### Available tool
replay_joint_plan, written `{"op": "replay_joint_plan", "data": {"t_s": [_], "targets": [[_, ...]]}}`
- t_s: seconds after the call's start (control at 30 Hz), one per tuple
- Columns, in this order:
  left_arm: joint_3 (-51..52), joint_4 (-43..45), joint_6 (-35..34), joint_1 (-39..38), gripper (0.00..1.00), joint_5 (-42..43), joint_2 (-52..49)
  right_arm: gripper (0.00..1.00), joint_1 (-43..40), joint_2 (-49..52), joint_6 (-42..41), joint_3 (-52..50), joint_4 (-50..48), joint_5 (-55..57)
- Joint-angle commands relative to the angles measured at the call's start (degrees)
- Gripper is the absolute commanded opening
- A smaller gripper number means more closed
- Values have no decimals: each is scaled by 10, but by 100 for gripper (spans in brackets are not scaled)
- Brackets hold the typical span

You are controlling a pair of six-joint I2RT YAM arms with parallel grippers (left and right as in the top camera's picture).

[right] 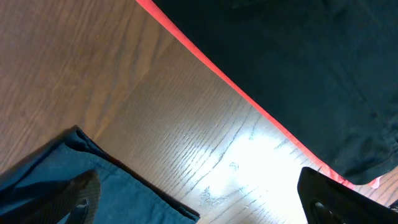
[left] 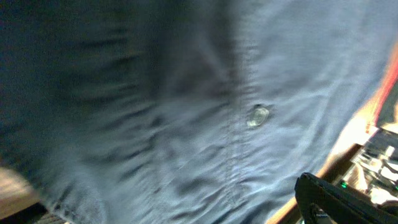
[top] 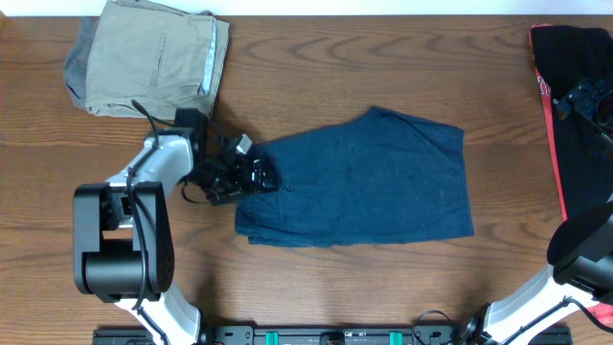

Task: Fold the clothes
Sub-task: 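Fold the grasped left edge rightward over the pants with the left gripper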

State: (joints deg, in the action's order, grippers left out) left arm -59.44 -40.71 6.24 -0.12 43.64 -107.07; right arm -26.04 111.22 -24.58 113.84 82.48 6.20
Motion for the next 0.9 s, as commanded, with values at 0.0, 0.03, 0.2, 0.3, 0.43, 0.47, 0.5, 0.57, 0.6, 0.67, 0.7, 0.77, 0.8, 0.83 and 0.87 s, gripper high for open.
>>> {"op": "replay_joint_plan", "data": {"t_s": [0.0, 0.03, 0.2, 0.3, 0.43, 0.47, 0.5, 0.57, 0.6, 0.67, 0.7, 0.77, 0.8, 0.83, 0.87], "targets": [[71, 32, 5, -20, 93, -11, -46, 99, -2, 4, -7, 4, 0, 4], [79, 43, 0, -22, 88, -12, -46, 99, -2, 4, -7, 4, 0, 4], [86, 63, -19, -21, 57, -12, -46, 99, -2, 4, -7, 4, 0, 4], [85, 66, -48, -21, 37, -42, -46, 99, -2, 4, -7, 4, 0, 4], [73, 52, -87, -21, 8, -104, -46, 99, -2, 4, -7, 4, 0, 4], [66, 43, -87, -21, 6, -110, -46, 99, -2, 4, -7, 4, 0, 4], [59, 33, -88, -21, 6, -112, -45, 99, -2, 4, -7, 4, 0, 4], [45, 15, -88, -21, 6, -114, -45, 99, -2, 4, -7, 4, 0, 4], [35, 5, -90, -20, 6, -117, -45, 99, -2, 4, -7, 4, 0, 4], [14, -19, -97, -19, 6, -142, -44, 99, -2, 4, -7, 4, 0, 4], [2, -35, -106, -18, 6, -165, -44, 99, -2, 4, -7, 4, 0, 4], [-26, -71, -120, -17, 6, -214, -42, 99, -2, 4, -7, 4, 0, 4], [-42, -94, -127, -16, 6, -241, -40, 99, -2, 4, -7, 4, 0, 4], [-59, -117, -137, -14, 6, -268, -38, 99, -2, 4, -7, 4, 0, 4], [-77, -140, -146, -11, 6, -291, -36, 99, -2, 4, -7, 4, 0, 4]]}}
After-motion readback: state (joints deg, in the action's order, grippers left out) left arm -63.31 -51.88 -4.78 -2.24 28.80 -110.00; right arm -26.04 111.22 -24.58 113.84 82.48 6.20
